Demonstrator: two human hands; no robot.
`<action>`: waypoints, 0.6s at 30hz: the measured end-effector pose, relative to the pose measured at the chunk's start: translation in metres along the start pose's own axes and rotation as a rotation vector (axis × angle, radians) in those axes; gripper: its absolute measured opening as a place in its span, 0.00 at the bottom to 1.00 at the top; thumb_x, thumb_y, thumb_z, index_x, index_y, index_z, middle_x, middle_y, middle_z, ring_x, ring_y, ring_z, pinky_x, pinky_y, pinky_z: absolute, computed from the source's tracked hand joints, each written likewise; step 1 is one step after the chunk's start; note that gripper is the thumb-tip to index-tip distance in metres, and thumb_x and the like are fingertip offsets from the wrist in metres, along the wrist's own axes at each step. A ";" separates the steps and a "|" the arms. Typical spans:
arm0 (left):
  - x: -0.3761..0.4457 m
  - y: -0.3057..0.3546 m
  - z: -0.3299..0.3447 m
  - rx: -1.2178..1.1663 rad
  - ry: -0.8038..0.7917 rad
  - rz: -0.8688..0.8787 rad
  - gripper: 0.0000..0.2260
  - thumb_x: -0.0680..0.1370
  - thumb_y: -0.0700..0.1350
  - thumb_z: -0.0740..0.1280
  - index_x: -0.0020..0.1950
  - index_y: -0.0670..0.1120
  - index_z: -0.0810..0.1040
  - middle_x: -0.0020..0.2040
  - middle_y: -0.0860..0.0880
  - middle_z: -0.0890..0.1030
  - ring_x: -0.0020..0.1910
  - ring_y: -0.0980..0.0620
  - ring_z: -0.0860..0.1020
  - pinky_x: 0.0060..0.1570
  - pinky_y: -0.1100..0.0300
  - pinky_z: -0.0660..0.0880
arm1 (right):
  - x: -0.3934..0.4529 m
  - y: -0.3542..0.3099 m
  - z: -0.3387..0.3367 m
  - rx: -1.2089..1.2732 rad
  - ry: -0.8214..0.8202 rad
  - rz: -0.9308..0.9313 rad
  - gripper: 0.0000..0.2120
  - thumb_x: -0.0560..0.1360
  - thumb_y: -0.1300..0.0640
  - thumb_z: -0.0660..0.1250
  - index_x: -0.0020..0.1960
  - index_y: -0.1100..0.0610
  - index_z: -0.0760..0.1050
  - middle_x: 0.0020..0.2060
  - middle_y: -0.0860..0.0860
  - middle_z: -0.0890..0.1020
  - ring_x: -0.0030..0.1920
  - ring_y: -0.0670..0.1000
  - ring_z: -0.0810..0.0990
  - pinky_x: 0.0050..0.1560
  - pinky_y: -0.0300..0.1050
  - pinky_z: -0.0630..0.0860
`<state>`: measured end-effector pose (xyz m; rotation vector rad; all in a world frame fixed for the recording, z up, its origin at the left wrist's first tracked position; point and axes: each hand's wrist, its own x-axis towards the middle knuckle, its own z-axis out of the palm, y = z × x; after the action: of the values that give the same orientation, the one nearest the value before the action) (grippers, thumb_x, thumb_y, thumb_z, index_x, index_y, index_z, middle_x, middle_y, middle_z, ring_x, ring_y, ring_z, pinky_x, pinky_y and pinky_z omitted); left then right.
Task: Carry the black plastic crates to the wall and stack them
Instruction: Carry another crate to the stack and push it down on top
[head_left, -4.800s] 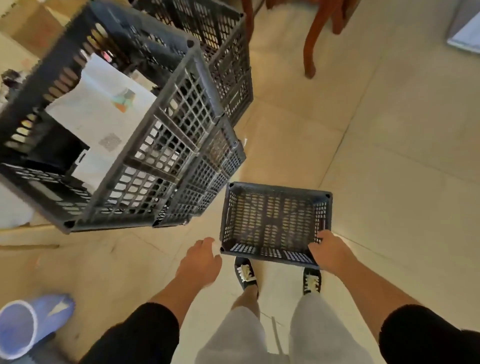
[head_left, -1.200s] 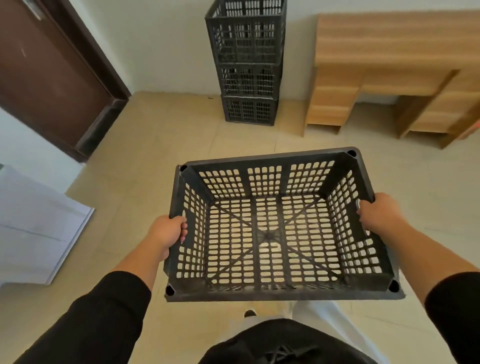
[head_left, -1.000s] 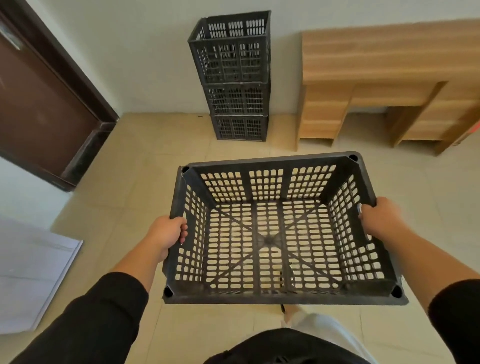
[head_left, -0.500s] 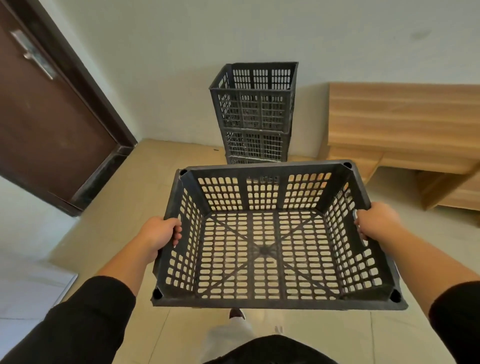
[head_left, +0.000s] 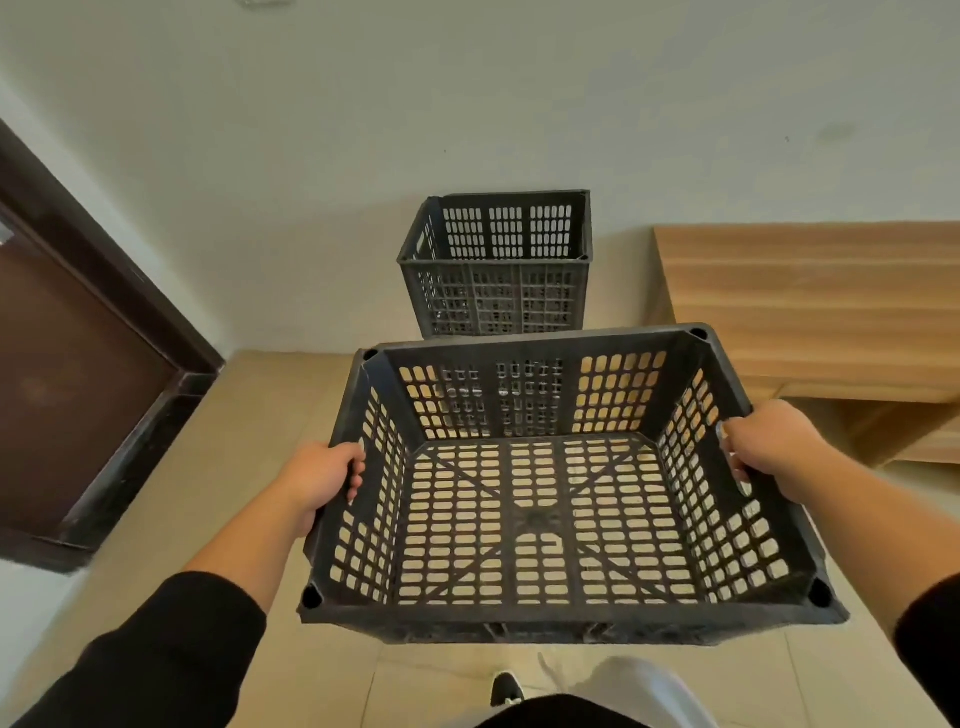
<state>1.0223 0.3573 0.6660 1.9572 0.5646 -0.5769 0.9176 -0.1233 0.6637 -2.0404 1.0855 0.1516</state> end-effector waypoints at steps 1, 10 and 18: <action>0.012 0.014 -0.003 0.011 -0.004 0.002 0.10 0.81 0.45 0.67 0.41 0.43 0.78 0.34 0.45 0.78 0.33 0.47 0.74 0.42 0.50 0.76 | 0.007 -0.012 0.002 0.009 -0.007 0.010 0.07 0.77 0.66 0.65 0.41 0.65 0.76 0.33 0.63 0.79 0.32 0.58 0.78 0.40 0.56 0.79; 0.113 0.158 -0.017 0.115 -0.023 0.116 0.09 0.81 0.43 0.68 0.42 0.42 0.79 0.37 0.43 0.79 0.34 0.47 0.75 0.41 0.52 0.76 | 0.097 -0.127 0.000 0.039 -0.023 0.004 0.06 0.76 0.68 0.64 0.43 0.70 0.78 0.37 0.67 0.83 0.37 0.64 0.82 0.46 0.60 0.83; 0.171 0.284 -0.028 0.156 -0.024 0.153 0.11 0.83 0.46 0.66 0.43 0.43 0.79 0.36 0.45 0.78 0.36 0.47 0.75 0.45 0.50 0.76 | 0.177 -0.248 -0.035 0.052 -0.114 -0.048 0.08 0.80 0.66 0.63 0.49 0.69 0.79 0.36 0.63 0.83 0.37 0.62 0.81 0.55 0.67 0.82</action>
<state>1.3319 0.2902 0.7660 2.1161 0.3601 -0.5608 1.2029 -0.1850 0.7569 -1.9842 0.9593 0.2105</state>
